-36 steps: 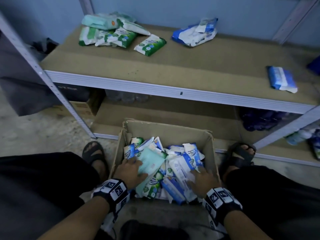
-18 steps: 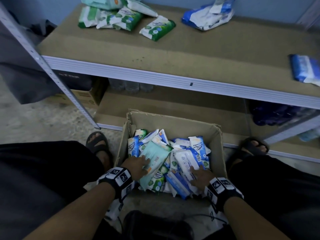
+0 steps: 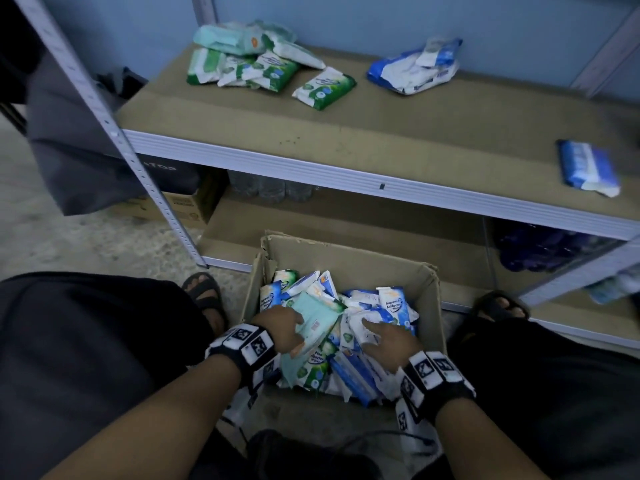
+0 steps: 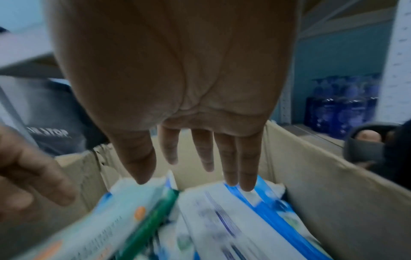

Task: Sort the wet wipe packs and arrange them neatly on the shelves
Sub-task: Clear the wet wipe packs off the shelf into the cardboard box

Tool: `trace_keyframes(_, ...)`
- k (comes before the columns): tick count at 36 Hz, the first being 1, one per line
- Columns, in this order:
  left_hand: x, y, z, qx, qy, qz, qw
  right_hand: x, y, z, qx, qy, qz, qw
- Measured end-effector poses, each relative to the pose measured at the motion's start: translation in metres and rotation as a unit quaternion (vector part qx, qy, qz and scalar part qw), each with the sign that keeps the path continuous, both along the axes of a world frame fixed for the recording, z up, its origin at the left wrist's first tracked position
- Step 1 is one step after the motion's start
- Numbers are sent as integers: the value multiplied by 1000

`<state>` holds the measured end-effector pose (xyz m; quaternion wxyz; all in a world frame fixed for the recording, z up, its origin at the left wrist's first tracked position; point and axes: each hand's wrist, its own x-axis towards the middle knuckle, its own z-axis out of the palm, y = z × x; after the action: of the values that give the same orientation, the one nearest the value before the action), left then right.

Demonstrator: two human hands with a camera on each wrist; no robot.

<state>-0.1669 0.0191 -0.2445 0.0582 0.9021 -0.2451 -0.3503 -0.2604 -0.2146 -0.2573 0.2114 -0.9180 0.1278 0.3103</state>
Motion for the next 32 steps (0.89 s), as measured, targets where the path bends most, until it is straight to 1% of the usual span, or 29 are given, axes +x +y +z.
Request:
trace_keyframes(4, 16, 3, 32, -27, -53, 11, 998, 18, 7, 45, 40, -65, 7, 997)
trace_keyframes(7, 31, 6, 67, -47, -101, 12, 994, 32, 9, 86, 79, -132, 2, 988)
trace_keyframes(9, 42, 10, 91, -55, -137, 17, 989, 42, 10, 113, 105, -160, -6, 982)
trace_keyframes(13, 68, 16, 141, -73, -192, 36, 978, 65, 7, 161, 93, -240, 0, 966)
trace_keyframes(18, 105, 24, 193, -135, -268, 42, 953, 99, 7, 215, 85, -318, 22, 944)
trace_keyframes(22, 136, 26, 226, -161, -322, 50, 932, 133, 1, 247, 36, -341, 50, 938)
trace_keyframes(27, 179, 22, 255, -187, -335, 85, 920, 179, -9, 271, -43, -313, 74, 946)
trace_keyframes(30, 208, 18, 267, -170, -335, 102, 921, 208, -17, 274, -80, -291, 71, 951)
trace_keyframes(32, 231, 16, 270, -146, -352, 112, 918, 226, -22, 276, -98, -281, 80, 951)
